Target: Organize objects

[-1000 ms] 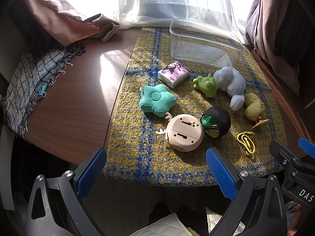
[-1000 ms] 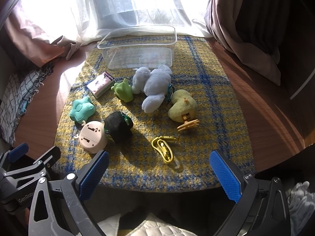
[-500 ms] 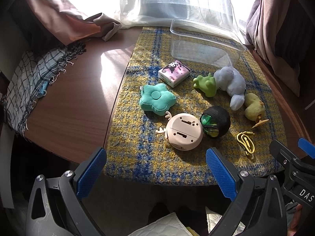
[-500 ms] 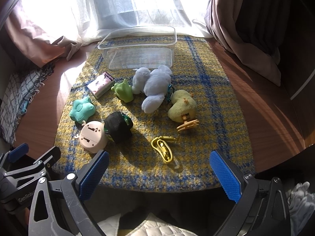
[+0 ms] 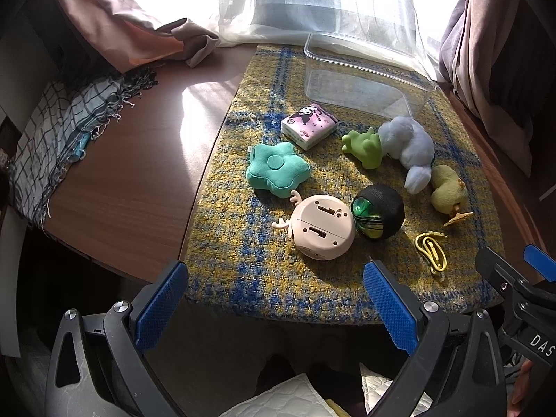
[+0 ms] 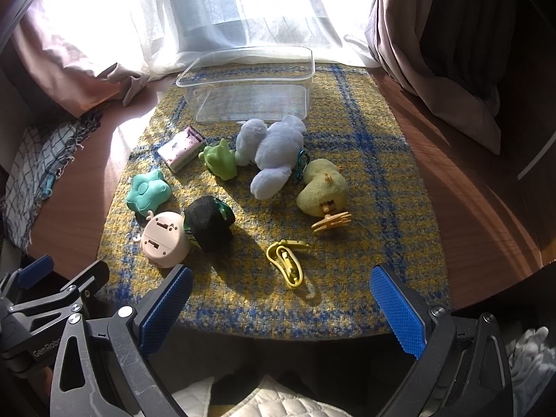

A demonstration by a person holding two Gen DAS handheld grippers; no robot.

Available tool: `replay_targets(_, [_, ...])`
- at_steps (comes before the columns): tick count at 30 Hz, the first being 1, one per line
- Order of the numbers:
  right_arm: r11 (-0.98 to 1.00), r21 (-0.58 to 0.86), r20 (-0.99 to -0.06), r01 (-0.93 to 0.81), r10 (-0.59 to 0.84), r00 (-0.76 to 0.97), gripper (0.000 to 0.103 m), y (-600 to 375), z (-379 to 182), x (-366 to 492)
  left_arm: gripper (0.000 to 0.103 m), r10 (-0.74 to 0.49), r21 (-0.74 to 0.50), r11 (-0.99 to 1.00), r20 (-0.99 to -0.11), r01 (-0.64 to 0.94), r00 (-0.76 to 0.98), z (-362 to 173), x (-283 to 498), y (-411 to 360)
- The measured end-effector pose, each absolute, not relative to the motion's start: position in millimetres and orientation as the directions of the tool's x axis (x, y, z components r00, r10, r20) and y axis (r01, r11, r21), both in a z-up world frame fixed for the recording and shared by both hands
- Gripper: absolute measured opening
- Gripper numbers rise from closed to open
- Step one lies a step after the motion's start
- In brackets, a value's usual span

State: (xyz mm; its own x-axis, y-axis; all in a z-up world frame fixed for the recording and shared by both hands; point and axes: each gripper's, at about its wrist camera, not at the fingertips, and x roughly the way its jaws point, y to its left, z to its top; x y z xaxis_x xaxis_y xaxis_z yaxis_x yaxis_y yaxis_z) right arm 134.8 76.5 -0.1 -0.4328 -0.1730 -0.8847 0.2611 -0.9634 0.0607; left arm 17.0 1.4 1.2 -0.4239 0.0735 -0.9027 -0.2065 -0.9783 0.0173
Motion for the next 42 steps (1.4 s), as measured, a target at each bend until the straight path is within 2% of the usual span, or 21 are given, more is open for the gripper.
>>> replay_targets(15, [-0.928,0.140,-0.890,0.345,-0.270,-0.367,0.102,67,-6,124,0.103,0.053,0.018,-0.987,-0.900,-0.158,-0.433,7,3,-8])
replay_targets(27, [-0.968,0.135,-0.915,0.211,-0.204,-0.348,0.101,30,-18,102,0.103,0.144,-0.016,-0.940,-0.924,-0.340,-0.353,-13,-65,-17])
replay_targets(32, [-0.984,0.136,-0.926,0.118,-0.169,-0.338,0.098,18,-30,98,0.102,0.191,-0.024,-0.879,-0.933,-0.477,-0.306,-25,-88,-16])
replay_targets(42, [-0.987,0.160,-0.943,0.026,-0.161,-0.290,0.092,4,-50,94,0.099,0.230,-0.070,-0.817,-0.950,-0.572,-0.212,-45,-113,-4])
